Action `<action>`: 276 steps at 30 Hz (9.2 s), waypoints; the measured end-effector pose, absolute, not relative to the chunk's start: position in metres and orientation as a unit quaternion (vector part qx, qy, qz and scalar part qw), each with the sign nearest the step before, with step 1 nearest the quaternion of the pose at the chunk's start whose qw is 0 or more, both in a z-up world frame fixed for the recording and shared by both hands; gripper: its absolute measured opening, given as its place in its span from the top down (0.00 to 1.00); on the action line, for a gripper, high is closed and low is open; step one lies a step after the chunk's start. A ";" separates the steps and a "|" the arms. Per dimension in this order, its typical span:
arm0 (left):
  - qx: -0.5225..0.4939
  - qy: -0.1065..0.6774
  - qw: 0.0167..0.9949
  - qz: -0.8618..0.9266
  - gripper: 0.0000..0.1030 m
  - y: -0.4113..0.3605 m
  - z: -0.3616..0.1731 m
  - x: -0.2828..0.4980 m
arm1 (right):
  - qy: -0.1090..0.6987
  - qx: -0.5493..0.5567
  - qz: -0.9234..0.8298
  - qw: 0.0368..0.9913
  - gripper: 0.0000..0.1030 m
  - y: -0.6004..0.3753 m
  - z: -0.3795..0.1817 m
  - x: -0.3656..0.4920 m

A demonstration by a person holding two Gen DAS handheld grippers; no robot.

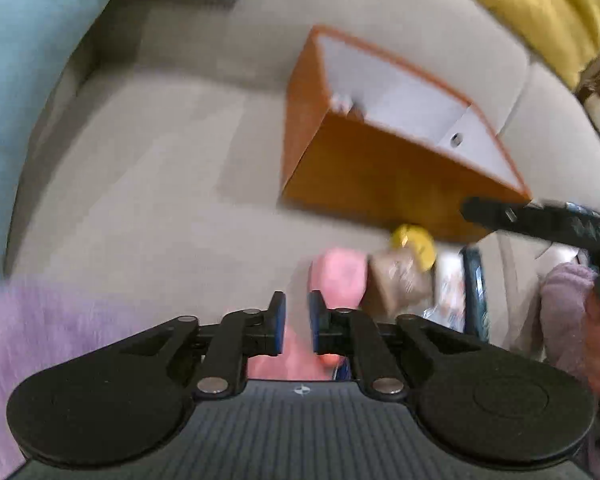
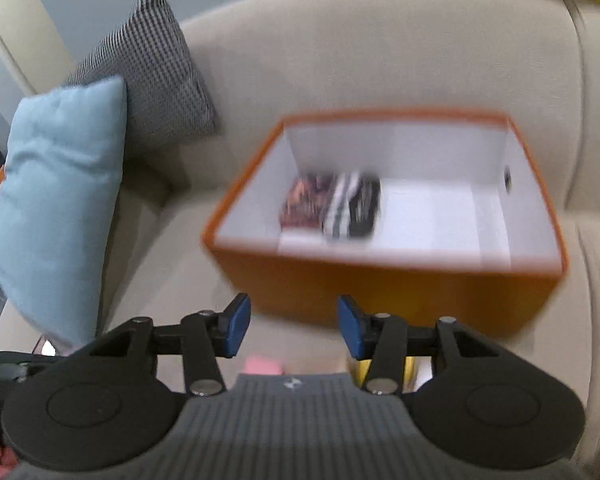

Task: Organize rigid objects
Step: 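Move the left gripper to the pink cup and grasp it, then grasp the pink pump bottle by its pump head with the right gripper while the left gripper lifts the cup, then carry the pink cup and pink pump bottle into the orange box with both grippers, then set the pink cup down and open the left gripper while the right gripper releases the bottle, then withdraw both grippers from the orange box and lower them to the items in front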

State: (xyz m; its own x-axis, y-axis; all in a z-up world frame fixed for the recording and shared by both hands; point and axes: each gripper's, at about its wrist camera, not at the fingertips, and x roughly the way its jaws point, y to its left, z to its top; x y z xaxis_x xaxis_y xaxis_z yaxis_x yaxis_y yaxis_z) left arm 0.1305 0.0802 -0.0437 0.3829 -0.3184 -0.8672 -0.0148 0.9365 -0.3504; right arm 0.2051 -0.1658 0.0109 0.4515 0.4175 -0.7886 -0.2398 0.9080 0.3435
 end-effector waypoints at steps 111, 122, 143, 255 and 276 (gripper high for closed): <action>-0.056 0.328 0.927 -0.173 0.41 0.063 0.013 0.118 | 0.337 0.020 0.246 0.909 0.74 -0.135 0.049 0.160; 0.064 0.363 0.891 -0.264 0.41 -0.017 0.024 0.269 | 0.380 0.023 0.195 0.904 0.74 -0.208 0.063 0.291; 0.241 0.421 0.794 -0.367 0.41 -0.097 -0.088 0.392 | 0.488 0.009 0.183 0.853 0.74 -0.225 -0.043 0.431; -0.048 0.437 0.873 -0.210 0.58 -0.005 -0.022 0.130 | 0.427 0.111 0.121 0.889 0.60 -0.201 -0.045 0.162; -0.046 0.398 0.909 -0.113 0.31 0.007 -0.064 0.100 | 0.531 -0.022 0.143 0.835 0.38 -0.119 -0.100 0.140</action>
State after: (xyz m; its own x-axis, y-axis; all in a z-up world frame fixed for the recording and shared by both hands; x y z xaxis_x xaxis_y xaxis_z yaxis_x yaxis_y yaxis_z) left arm 0.0997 0.0074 -0.0638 0.6575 -0.2412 -0.7138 0.1682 0.9705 -0.1729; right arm 0.1402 -0.1191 -0.1001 0.3958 0.2154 -0.8927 -0.2624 0.9581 0.1148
